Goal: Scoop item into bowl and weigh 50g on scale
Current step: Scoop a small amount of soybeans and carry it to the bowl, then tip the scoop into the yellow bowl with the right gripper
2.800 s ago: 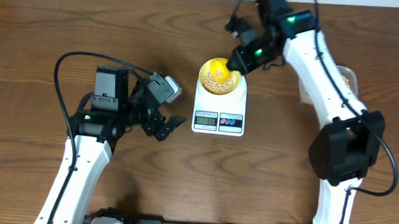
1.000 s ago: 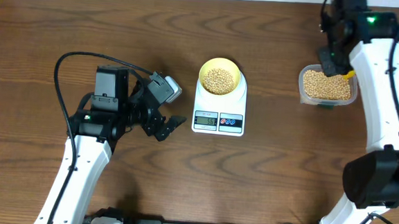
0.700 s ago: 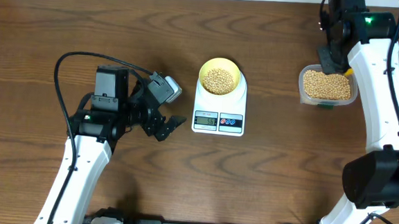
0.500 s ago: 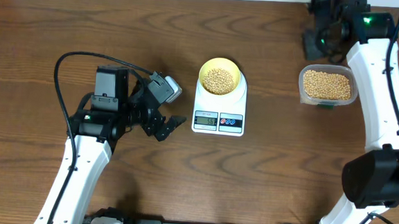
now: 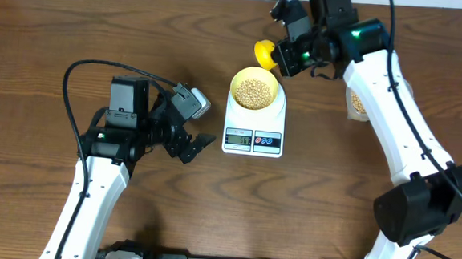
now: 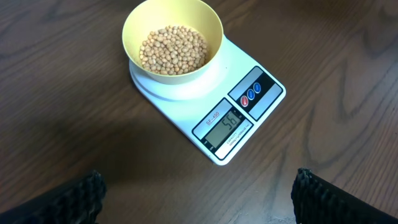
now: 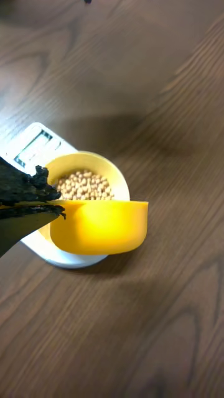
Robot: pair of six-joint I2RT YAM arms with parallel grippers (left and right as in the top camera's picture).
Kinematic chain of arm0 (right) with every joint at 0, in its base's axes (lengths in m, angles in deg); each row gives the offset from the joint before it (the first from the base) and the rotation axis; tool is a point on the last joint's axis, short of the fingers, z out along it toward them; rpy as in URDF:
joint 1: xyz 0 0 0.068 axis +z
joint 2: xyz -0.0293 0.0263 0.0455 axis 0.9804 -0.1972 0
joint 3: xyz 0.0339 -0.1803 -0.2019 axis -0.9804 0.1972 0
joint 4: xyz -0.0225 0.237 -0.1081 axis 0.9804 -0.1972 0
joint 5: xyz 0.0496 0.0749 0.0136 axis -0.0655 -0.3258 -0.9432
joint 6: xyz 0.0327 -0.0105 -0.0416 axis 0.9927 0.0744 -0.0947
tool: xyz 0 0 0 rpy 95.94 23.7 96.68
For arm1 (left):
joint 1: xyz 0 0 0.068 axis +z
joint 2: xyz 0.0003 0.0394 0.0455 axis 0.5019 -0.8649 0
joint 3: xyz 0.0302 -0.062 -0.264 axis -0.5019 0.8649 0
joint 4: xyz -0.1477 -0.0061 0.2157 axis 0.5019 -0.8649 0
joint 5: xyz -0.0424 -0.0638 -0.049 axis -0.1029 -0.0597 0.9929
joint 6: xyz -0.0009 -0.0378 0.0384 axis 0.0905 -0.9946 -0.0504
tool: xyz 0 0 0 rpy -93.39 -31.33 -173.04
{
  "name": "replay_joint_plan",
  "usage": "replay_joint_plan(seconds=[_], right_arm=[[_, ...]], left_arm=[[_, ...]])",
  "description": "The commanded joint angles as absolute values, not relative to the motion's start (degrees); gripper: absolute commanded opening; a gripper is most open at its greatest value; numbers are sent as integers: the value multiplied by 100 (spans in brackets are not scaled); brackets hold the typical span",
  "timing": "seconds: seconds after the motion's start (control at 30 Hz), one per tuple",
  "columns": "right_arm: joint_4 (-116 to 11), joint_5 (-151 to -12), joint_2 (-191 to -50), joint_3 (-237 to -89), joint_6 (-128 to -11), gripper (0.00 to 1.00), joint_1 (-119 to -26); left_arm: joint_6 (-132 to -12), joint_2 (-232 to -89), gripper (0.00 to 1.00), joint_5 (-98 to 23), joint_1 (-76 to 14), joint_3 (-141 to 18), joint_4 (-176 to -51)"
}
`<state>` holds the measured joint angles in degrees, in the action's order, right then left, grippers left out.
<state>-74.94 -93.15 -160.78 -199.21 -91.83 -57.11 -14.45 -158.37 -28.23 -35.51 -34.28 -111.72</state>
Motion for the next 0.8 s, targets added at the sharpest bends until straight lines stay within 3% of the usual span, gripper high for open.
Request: replay_joint_plan(seconds=[0.0, 0.77], right_arm=[[-7487, -8987, -16199, -19906, -9581, 1, -5586], [-7719, -8749, -16913, -19906, -10038, 1, -5302]], left_arm=[[-1367, -15870, 98, -2856, -3523, -3487, -11167], [-1367, -15870, 97, -2856, -3523, -3487, -11167]])
